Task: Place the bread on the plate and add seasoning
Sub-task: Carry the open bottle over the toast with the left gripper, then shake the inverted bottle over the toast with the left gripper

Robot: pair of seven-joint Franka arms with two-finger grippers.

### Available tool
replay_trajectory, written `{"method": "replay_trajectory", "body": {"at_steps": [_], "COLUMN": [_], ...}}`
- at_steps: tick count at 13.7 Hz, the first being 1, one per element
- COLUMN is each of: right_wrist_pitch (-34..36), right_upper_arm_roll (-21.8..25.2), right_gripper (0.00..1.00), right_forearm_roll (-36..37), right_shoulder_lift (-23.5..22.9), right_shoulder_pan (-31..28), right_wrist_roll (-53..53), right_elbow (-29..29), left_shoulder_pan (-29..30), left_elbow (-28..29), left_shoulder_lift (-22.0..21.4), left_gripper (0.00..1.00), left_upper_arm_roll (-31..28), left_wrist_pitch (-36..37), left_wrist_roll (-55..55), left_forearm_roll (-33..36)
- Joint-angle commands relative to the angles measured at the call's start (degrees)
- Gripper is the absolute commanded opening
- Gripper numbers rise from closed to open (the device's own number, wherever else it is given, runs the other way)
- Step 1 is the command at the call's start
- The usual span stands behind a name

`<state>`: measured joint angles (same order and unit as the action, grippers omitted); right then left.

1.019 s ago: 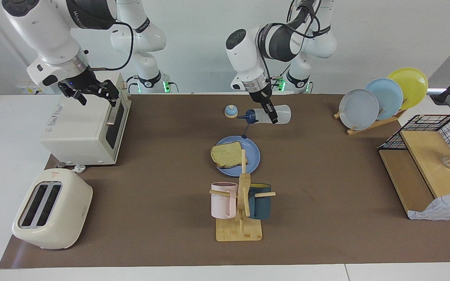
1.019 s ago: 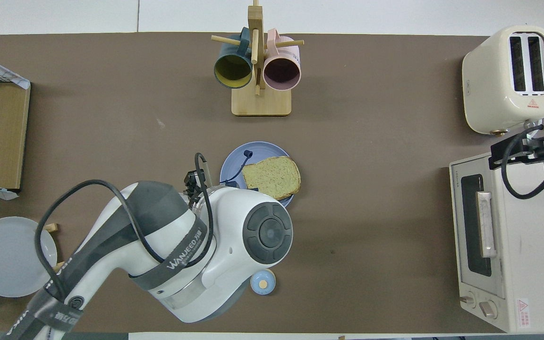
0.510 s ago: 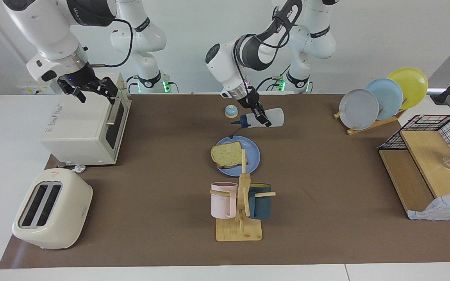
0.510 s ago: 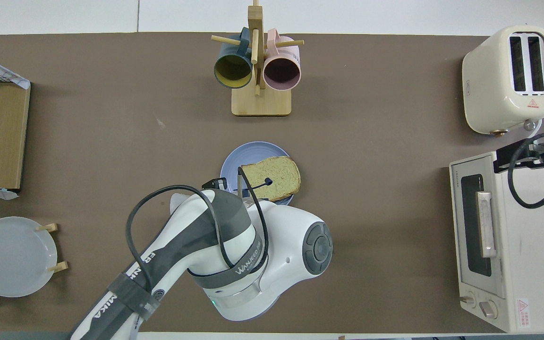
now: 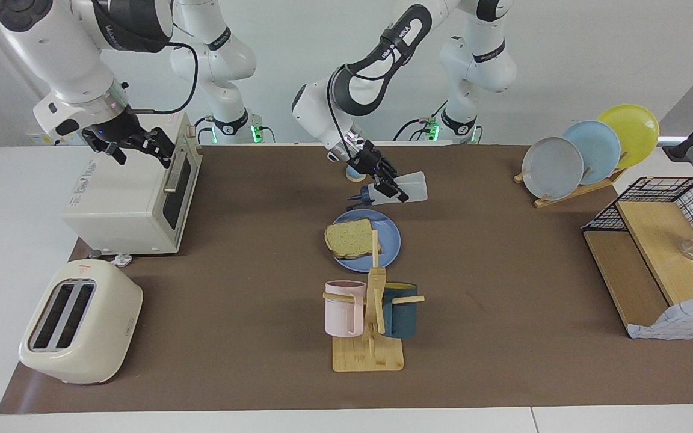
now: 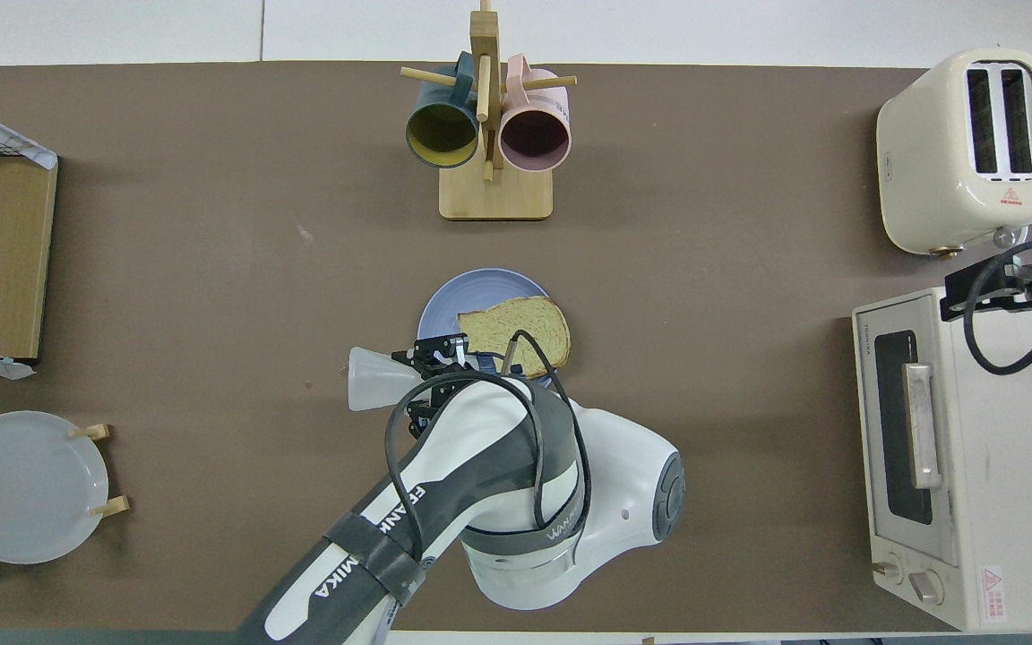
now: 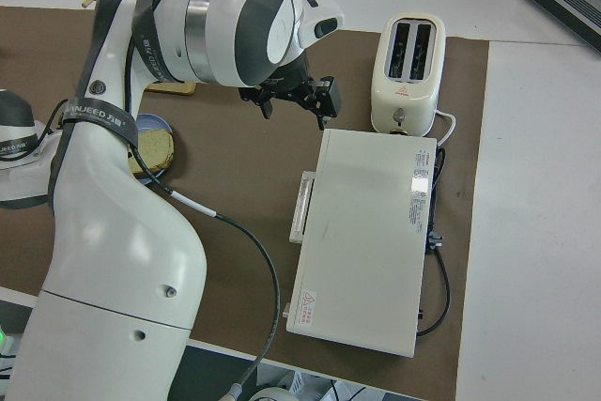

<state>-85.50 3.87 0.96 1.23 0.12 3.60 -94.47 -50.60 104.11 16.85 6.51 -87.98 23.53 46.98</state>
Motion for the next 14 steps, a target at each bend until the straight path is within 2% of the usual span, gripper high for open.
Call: {"method": "replay_trajectory", "body": {"at_steps": [1,9,14], "right_wrist_pitch": [-1.2,-4.1,-4.4], "right_upper_arm_roll": [-0.4,0.0,0.2], "right_gripper": [1.0,1.0,1.0], "right_forearm_roll": [0.8,0.9,0.6], "right_shoulder_lift": [0.0,0.5,0.3], "right_shoulder_pan": [-1.0,-1.3,-1.2], "right_wrist_roll": [-1.8,-6.7,-7.4], "right_elbow": [0.3,-0.8,-0.8], "left_shoulder_pan": [-1.9,-1.6,-1.3], "left_elbow": [-1.6,-0.6,-0.8], "left_shoulder_lift": [2.4,2.8,7.0], "left_gripper": [0.0,0.0,0.0], "left_upper_arm_roll": [-0.5,-0.5,-0.8], "left_wrist_pitch": [2.6,4.4,7.1], "left_wrist_roll": [-0.5,-0.3,-0.3], "left_forearm_roll": [3.0,10.2,17.1]}}
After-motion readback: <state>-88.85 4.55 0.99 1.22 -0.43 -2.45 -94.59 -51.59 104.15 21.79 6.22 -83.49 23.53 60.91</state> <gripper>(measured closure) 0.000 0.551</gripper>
